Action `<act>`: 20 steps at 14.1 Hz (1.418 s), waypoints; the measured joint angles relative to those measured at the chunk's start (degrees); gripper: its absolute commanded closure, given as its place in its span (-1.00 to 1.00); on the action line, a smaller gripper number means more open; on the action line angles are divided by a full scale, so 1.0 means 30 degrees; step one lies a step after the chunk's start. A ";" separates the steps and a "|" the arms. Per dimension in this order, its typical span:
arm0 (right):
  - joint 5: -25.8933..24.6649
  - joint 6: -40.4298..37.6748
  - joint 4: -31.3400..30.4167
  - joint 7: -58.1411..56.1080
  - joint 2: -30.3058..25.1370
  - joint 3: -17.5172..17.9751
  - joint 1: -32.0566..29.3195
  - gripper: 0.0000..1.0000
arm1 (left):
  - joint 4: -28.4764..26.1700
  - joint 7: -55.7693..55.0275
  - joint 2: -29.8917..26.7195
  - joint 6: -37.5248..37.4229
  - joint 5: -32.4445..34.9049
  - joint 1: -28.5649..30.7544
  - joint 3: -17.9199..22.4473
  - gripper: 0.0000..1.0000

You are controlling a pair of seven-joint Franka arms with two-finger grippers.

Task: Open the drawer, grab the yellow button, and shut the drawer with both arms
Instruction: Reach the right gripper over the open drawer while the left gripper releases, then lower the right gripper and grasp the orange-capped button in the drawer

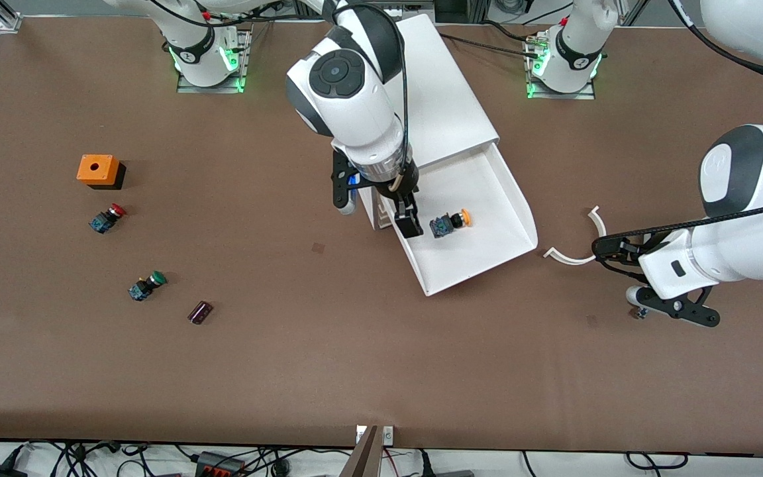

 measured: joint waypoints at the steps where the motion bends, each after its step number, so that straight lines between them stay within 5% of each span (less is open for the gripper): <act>1: 0.0070 0.0096 0.0032 0.0035 0.0114 0.0000 0.0000 -1.00 | -0.0001 -0.0072 0.0002 -0.0008 0.0000 -0.0001 -0.0001 -1.00; 20: 0.2257 0.1696 0.0237 0.0165 0.1908 0.0462 0.0377 -1.00 | -0.0060 -0.0350 0.0002 -0.0103 0.0000 -0.0027 -0.0041 -1.00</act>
